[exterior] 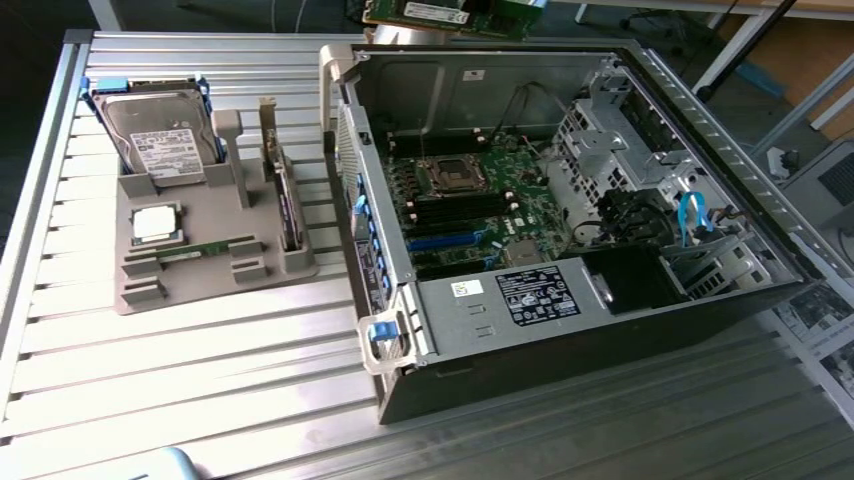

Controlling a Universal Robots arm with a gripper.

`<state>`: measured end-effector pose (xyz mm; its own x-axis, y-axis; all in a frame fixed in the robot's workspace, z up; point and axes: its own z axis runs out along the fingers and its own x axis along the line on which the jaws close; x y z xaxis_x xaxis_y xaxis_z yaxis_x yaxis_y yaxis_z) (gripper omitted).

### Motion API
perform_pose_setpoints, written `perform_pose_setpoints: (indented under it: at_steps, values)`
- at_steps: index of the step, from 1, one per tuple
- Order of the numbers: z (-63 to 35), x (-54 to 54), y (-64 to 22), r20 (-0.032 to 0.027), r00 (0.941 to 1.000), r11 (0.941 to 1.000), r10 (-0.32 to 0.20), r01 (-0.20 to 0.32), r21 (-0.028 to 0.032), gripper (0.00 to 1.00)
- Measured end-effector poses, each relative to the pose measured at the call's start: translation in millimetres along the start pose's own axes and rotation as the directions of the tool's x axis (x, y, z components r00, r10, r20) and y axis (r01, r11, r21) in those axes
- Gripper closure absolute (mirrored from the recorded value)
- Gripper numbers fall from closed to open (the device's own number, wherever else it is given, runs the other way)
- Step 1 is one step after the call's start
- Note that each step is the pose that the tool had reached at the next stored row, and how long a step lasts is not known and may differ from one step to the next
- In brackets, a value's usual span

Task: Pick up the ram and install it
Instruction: 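Pick up the ram and move it above insertion slot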

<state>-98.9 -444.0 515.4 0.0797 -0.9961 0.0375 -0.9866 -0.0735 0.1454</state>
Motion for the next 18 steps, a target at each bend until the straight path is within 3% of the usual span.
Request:
perform_pose_setpoints:
  at_steps: [18]
  values:
    - [4.6,2.0,-30.1,0.0006,1.0000,1.0000,0.000,0.000,-0.0073,0.87]
